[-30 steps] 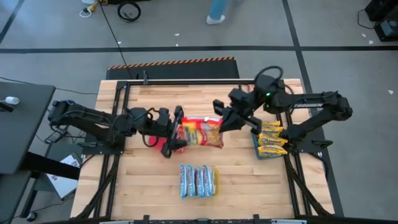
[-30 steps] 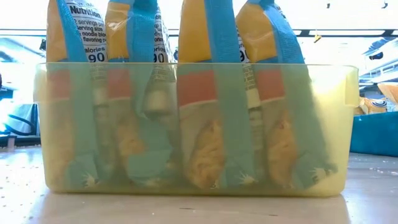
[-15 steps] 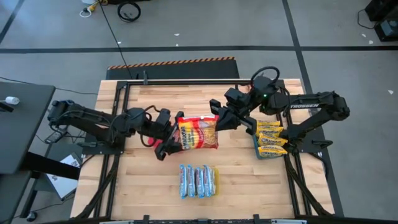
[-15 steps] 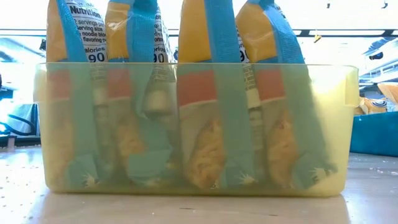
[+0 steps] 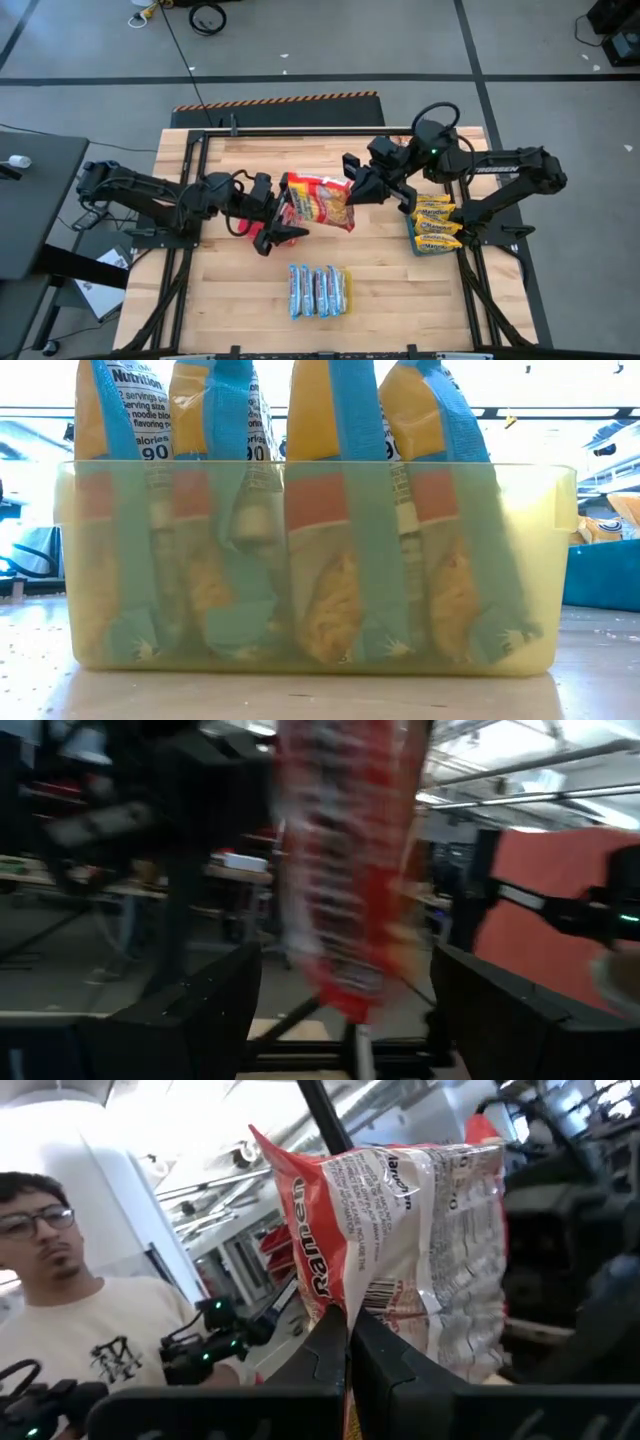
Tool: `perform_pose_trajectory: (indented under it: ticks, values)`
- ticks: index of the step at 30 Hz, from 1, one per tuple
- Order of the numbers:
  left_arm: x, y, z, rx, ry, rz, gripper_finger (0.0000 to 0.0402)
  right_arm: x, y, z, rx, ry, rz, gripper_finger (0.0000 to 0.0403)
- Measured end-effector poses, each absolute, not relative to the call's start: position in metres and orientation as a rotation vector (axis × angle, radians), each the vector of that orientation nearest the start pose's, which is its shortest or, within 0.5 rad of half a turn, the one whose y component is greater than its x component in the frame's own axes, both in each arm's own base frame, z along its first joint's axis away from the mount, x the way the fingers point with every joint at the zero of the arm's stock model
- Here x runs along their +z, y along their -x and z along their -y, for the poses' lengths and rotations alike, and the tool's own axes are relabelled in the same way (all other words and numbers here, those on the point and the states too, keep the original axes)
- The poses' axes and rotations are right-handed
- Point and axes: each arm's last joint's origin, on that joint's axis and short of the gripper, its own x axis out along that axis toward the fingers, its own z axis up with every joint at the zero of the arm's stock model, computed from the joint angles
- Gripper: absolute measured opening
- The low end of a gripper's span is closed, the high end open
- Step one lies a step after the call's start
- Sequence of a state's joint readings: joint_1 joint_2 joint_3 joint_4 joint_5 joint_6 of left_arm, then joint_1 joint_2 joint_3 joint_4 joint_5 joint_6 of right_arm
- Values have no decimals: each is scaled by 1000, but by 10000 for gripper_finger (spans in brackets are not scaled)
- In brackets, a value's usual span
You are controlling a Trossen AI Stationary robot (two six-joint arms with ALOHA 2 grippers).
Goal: Sort Maruchan noodles
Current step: Put the red noodle pack into the red bin
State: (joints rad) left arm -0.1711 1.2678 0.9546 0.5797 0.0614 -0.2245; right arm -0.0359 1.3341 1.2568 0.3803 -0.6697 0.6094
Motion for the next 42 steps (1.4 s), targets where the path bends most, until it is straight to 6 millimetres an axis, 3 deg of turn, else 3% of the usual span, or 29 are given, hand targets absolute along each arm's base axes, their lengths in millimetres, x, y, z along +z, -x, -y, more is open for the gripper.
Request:
perform_pose_trajectory:
  ticks: [11,14,17,20,25,28,31,34,38,42]
  values:
    - [375,-278,42,-316,247,371,278,415,-299,-8,606,-520,-13,10]
    - [374,-279,40,-307,250,358,244,415,-300,-8,593,-517,-10,18]
    - [369,-281,37,-261,293,307,185,415,-300,-7,548,-519,3,32]
    - [369,-283,34,-220,305,229,123,415,-300,-6,546,-488,9,51]
    - [395,-270,33,-134,267,44,120,434,-278,9,523,-436,98,86]
    - [409,-257,30,-7,273,-174,120,449,-258,21,474,-378,171,100]
    - [413,-231,24,183,388,-472,120,456,-241,29,434,-366,189,103]
    - [397,-208,20,376,575,-733,120,457,-232,32,398,-359,166,102]
    - [365,-187,17,689,778,-984,125,446,-235,34,310,-387,77,101]
    - [331,-192,13,797,897,-1049,125,434,-246,36,251,-421,0,101]
